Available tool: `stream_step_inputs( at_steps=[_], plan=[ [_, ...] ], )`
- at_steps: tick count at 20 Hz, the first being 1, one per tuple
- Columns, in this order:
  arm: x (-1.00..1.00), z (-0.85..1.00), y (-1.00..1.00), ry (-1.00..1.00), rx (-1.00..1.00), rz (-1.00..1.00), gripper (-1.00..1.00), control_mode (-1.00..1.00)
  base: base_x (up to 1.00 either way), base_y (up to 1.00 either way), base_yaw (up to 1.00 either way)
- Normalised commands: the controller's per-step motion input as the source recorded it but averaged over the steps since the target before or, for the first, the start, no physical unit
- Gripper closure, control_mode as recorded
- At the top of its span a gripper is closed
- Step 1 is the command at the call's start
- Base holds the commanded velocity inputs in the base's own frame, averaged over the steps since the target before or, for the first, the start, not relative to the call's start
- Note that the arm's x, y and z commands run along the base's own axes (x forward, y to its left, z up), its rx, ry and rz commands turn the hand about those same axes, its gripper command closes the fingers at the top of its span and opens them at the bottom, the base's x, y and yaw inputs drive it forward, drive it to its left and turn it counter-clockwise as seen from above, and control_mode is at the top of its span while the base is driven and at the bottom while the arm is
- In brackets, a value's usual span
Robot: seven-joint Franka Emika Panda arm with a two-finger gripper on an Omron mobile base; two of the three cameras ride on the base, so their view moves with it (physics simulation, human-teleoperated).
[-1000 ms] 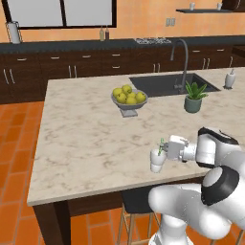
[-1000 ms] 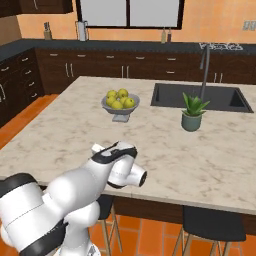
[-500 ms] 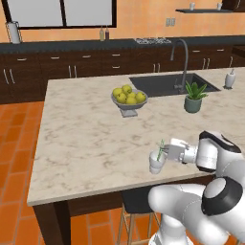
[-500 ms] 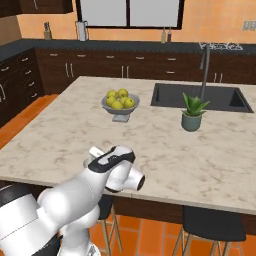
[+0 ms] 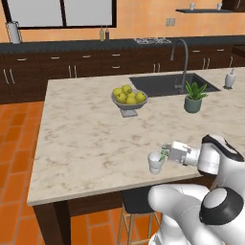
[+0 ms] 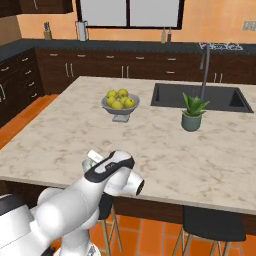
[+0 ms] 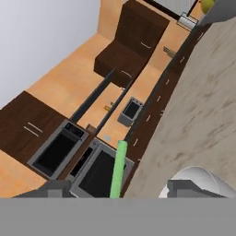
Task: Take a straw from the drawer in front and place it inside the glass cup on the dining counter.
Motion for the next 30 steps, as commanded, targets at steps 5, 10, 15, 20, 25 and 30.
stream_step_inputs(
  at_steps=[5, 10, 15, 20, 25, 30],
  plan=[
    [0.0, 0.25, 0.0, -0.14, -0.03, -0.07, -1.0, -1.0, 0.0, 0.0, 0.0],
    [0.0, 0.12, 0.0, -0.04, -0.16, -0.16, -1.0, -1.0, 0.0, 0.0, 0.0],
    [-0.36, 0.04, -0.22, 0.01, -0.16, -0.17, -1.0, -1.0, 0.0, 0.0, 0.0],
    [-0.76, 0.45, -0.38, 0.09, -0.06, -0.14, -1.0, -1.0, 0.0, 0.0, 0.0],
    [-0.79, 0.99, -0.17, 0.29, 0.0, -0.13, -1.0, -1.0, 0.0, 0.0, 0.0],
    [-0.66, 0.67, -0.04, 0.47, -0.11, -0.16, -1.0, -1.0, 0.0, 0.0, 0.0]
  ],
)
